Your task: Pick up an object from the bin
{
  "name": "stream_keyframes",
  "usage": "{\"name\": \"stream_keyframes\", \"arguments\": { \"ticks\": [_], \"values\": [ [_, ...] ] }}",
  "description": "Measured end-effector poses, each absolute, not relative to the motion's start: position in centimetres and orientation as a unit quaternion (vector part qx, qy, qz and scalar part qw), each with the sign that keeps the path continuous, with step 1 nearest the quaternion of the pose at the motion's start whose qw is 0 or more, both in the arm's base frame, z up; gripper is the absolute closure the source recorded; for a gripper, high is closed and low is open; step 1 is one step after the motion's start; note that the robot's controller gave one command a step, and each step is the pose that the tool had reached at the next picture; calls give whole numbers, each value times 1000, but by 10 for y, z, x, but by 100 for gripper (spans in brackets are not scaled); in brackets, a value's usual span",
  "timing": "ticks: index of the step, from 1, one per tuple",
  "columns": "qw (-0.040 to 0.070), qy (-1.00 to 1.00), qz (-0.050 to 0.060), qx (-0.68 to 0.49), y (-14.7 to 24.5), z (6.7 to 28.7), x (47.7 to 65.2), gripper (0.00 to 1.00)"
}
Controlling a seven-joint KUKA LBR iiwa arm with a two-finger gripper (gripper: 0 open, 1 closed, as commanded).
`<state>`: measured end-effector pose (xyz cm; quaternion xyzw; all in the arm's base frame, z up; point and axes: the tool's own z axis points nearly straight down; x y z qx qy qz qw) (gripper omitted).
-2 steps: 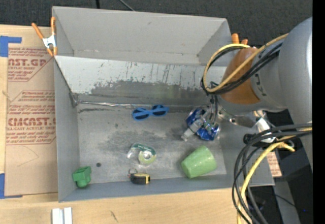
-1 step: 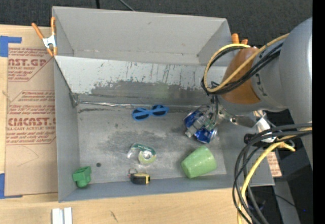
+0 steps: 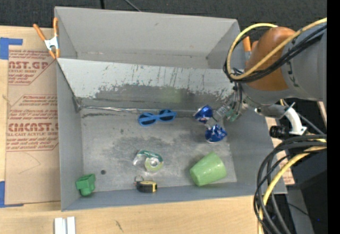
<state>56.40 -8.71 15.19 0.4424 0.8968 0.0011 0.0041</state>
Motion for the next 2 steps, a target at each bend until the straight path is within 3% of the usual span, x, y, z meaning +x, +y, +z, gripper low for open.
{"name": "stream_keyframes", "arguments": {
  "ticks": [1,2],
  "values": [
    [1,897,0,442,-87,152,564,100],
    [3,898,1,441,-87,198,566,100]
  ]
}}
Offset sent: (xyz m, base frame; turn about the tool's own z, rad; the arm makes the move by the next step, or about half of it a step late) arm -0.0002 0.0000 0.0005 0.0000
